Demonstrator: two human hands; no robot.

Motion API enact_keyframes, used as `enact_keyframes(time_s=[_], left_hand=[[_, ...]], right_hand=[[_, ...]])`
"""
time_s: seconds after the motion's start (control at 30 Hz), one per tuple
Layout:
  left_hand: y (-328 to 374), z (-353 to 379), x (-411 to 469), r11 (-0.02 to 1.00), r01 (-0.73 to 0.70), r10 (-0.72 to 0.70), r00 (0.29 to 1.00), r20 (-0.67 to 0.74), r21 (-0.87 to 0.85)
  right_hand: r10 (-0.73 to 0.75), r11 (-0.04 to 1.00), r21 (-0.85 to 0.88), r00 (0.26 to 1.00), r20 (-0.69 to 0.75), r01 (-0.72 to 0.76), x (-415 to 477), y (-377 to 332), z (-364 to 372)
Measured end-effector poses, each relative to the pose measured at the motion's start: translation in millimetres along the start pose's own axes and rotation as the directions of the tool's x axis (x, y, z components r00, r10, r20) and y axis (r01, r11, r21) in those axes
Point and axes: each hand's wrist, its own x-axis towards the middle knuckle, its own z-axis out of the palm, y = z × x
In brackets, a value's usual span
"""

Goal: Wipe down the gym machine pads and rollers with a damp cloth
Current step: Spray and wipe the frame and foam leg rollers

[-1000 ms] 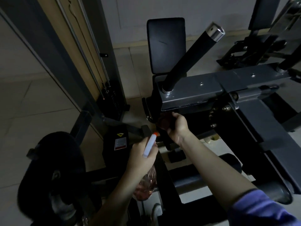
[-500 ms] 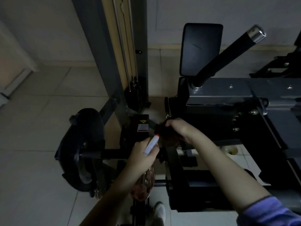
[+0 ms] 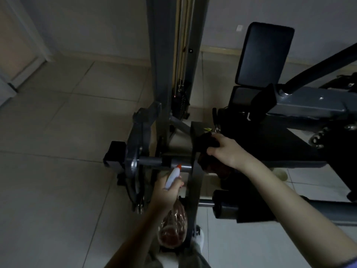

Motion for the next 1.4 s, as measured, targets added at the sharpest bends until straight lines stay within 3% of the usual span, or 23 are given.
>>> enact_keyframes(time_s=[0.1,0.33,0.6,0.73,0.8,0.93,1.1,1.23,1.3,1.4], left_hand=[[-13.2,-25.0,2.5,1.0,0.004,-0.003,0.999,-0.036,0.019],[-23.3,-66.2,7.1,0.973,-0.202,0.203,0.979,0.004,0.112],[-26.6,-71.9,6.1,0.971,-0.237,0.237,0.971,-0.002,0.037],[-31.9,-72.8,4.5,0.948,-0.294,0.302,0.952,-0.052,0.125],[-35.1,-71.0,0.0,0.945,-0.315,0.321,0.945,-0.064,0.09],[-33.9,-66.2,-5.8,0.967,-0.253,0.256,0.955,-0.15,0.037],[-33.7,-69.3,-12.1,0.98,-0.189,0.172,0.963,-0.206,-0.067],[-36.3,-67.9,-15.3,0.987,-0.158,0.147,0.959,-0.241,-0.026],[-37.9,-66.7,-17.2,0.989,-0.145,0.137,0.956,-0.259,-0.015],[-40.9,-67.2,-17.3,0.992,-0.124,0.109,0.952,-0.286,-0.033]], right_hand=[[-0.048,0.998,-0.037,0.999,-0.025,0.047,-6.8,-8.7,32.5],[-0.014,0.994,-0.105,0.999,-0.043,0.009,9.9,-6.7,95.1],[0.068,0.996,-0.058,0.992,-0.104,-0.075,34.7,-2.4,120.9],[0.075,0.995,-0.055,0.99,-0.116,-0.082,39.9,0.0,126.0],[0.072,0.996,-0.041,0.991,-0.114,-0.078,41.4,1.4,127.7],[0.033,0.998,-0.05,0.992,-0.121,-0.039,45.0,2.5,128.6],[-0.174,0.984,-0.098,0.942,-0.287,0.152,50.7,5.8,131.2],[-0.251,0.881,-0.425,0.967,-0.048,0.208,61.2,15.6,156.8],[-0.265,0.859,-0.452,0.964,0.01,0.241,64.7,23.2,170.3],[-0.294,0.873,-0.416,0.955,-0.029,0.256,71.6,23.0,173.7]])
